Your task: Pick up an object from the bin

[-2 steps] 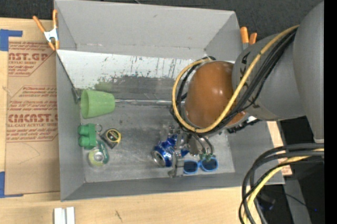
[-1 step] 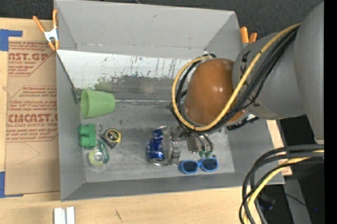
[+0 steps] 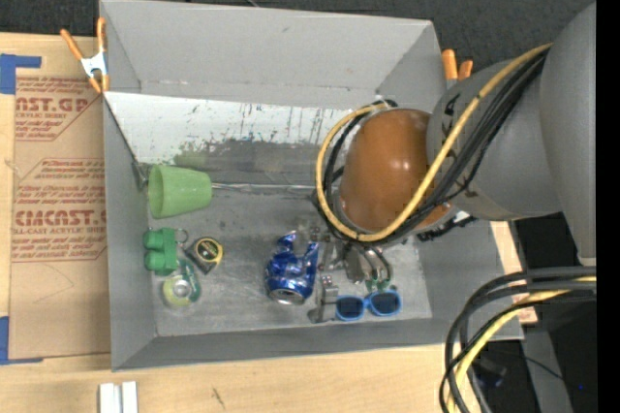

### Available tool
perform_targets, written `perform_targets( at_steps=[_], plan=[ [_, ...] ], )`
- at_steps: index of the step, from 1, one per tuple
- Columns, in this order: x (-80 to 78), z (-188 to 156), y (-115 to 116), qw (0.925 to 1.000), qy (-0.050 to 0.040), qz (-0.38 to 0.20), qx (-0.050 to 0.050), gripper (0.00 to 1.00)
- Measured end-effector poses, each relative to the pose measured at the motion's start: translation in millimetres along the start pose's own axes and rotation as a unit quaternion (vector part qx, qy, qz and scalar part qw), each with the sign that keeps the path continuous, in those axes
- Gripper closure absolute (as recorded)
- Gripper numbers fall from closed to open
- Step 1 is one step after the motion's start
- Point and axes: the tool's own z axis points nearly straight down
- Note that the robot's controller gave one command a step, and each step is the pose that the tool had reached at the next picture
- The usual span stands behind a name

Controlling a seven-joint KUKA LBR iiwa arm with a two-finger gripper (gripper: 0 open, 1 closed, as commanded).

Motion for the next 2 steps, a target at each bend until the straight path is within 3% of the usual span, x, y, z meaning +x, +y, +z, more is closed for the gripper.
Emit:
perform_targets(
  at_steps=[1,2],
  plan=[
    [-33.7,41.4,-0.8,0.9997,-0.0212,-0.015,-0.002,0.0],
    [-37.6,33.9,0.8,0.9995,-0.0278,-0.015,-0.003,1.0]
  ],
)
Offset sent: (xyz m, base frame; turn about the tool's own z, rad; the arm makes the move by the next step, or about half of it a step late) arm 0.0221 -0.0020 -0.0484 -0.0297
